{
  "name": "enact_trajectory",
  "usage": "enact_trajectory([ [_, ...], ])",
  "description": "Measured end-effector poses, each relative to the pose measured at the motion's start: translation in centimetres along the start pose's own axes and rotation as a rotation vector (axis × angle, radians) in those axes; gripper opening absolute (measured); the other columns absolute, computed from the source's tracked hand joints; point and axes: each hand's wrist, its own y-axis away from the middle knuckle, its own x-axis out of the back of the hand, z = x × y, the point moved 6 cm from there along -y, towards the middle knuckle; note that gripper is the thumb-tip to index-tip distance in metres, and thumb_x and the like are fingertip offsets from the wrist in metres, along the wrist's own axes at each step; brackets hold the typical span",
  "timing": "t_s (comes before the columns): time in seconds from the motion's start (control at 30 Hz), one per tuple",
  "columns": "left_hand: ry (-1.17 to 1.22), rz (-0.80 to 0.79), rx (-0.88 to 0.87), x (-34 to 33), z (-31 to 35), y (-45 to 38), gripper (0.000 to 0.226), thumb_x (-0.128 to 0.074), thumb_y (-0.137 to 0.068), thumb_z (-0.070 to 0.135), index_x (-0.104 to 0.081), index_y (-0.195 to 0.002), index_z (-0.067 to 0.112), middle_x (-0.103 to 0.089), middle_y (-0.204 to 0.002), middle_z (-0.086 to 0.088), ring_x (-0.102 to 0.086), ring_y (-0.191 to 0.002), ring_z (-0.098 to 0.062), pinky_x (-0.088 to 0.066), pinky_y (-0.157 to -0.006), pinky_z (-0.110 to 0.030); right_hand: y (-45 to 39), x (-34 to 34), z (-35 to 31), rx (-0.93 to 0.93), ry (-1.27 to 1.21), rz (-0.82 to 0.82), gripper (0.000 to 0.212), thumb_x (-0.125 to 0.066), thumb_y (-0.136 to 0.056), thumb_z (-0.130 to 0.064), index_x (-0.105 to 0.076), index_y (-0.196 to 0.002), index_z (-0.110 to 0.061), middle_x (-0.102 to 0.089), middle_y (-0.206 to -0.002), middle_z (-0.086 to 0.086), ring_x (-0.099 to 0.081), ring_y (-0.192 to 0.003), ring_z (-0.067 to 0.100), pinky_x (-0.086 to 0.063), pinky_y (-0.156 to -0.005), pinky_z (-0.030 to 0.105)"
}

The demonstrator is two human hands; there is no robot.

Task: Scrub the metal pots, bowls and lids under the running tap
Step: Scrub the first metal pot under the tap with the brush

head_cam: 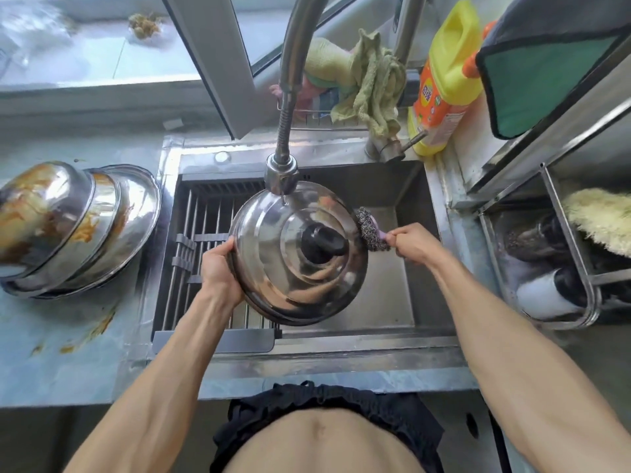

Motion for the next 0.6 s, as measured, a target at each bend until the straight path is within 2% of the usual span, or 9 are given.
enact_trajectory([
  [0.1, 0.016, 0.021, 0.032, 0.2, 0.8, 0.0, 0.044, -0.052, -0.094, 0.028, -0.070, -0.128, 0.007, -0.065, -0.135, -0.020, -0.062, -0.123, -0.044, -0.044, -0.105, -0.069, 0.5, -1.5, 1.4, -0.031, -0.141, -0.044, 0.032, -0.065, -0.092, -0.047, -0.067, -0.081, -0.017, -0.037, -0.051, -0.003, -0.023, -0.045, 0.012, -0.015, -0.045, 0.020],
  [0.2, 0.007, 0.049, 0.064, 0.7, 1.2, 0.0, 0.045, -0.048, -0.096, 0.030, -0.068, -0.130, 0.008, -0.068, -0.129, -0.020, -0.064, -0.120, -0.044, -0.045, -0.103, -0.070, 0.9, -2.4, 2.8, -0.081, -0.252, -0.042, 0.018, -0.057, -0.099, -0.033, -0.068, -0.094, -0.020, -0.035, -0.047, -0.008, -0.022, -0.042, 0.007, -0.012, -0.043, 0.016],
  [0.27, 0.016, 0.061, 0.081, 0.7, 1.2, 0.4, 0.045, -0.044, -0.099, 0.031, -0.068, -0.131, 0.010, -0.071, -0.124, -0.018, -0.066, -0.118, -0.042, -0.050, -0.100, -0.065, 1.2, -2.8, 3.2, -0.105, -0.327, -0.029, 0.016, -0.056, -0.100, -0.029, -0.066, -0.094, -0.019, -0.035, -0.044, -0.009, -0.023, -0.038, 0.006, -0.012, -0.042, 0.014],
  [0.37, 0.069, 0.044, 0.107, 0.3, 0.9, 1.0, 0.038, -0.042, -0.101, 0.029, -0.072, -0.117, 0.011, -0.074, -0.117, -0.018, -0.068, -0.114, -0.038, -0.058, -0.085, -0.051, 2.1, -3.2, 3.0, -0.114, -0.401, -0.007, 0.018, -0.054, -0.101, -0.026, -0.061, -0.086, -0.020, -0.034, -0.041, -0.011, -0.023, -0.033, 0.003, -0.012, -0.038, 0.011],
  [0.4, 0.100, 0.056, 0.121, 0.2, 0.7, 1.0, 0.039, -0.042, -0.102, 0.028, -0.072, -0.117, 0.009, -0.074, -0.117, -0.019, -0.069, -0.114, -0.038, -0.058, -0.085, -0.050, 2.4, -3.4, 3.2, -0.115, -0.421, -0.004, 0.020, -0.054, -0.101, -0.025, -0.059, -0.083, -0.020, -0.034, -0.041, -0.011, -0.022, -0.032, 0.002, -0.011, -0.037, 0.011],
  [0.5, 0.193, 0.104, 0.160, -0.3, 0.4, 1.5, 0.042, -0.047, -0.098, 0.025, -0.069, -0.130, 0.009, -0.074, -0.118, -0.019, -0.069, -0.112, -0.040, -0.054, -0.095, -0.059, 3.7, -4.3, 3.7, -0.111, -0.522, 0.037, 0.022, -0.049, -0.103, -0.020, -0.057, -0.083, -0.022, -0.032, -0.042, -0.010, -0.021, -0.032, 0.002, -0.011, -0.036, 0.010],
  [0.6, 0.252, 0.134, 0.187, -1.6, 0.4, 1.9, 0.041, -0.054, -0.086, 0.015, -0.071, -0.123, 0.007, -0.074, -0.115, -0.019, -0.070, -0.108, -0.040, -0.056, -0.090, -0.061, 4.7, -5.1, 4.1, -0.106, -0.595, 0.149, 0.015, -0.049, -0.103, -0.019, -0.062, -0.097, -0.022, -0.034, -0.043, -0.009, -0.023, -0.032, 0.004, -0.014, -0.036, 0.010],
])
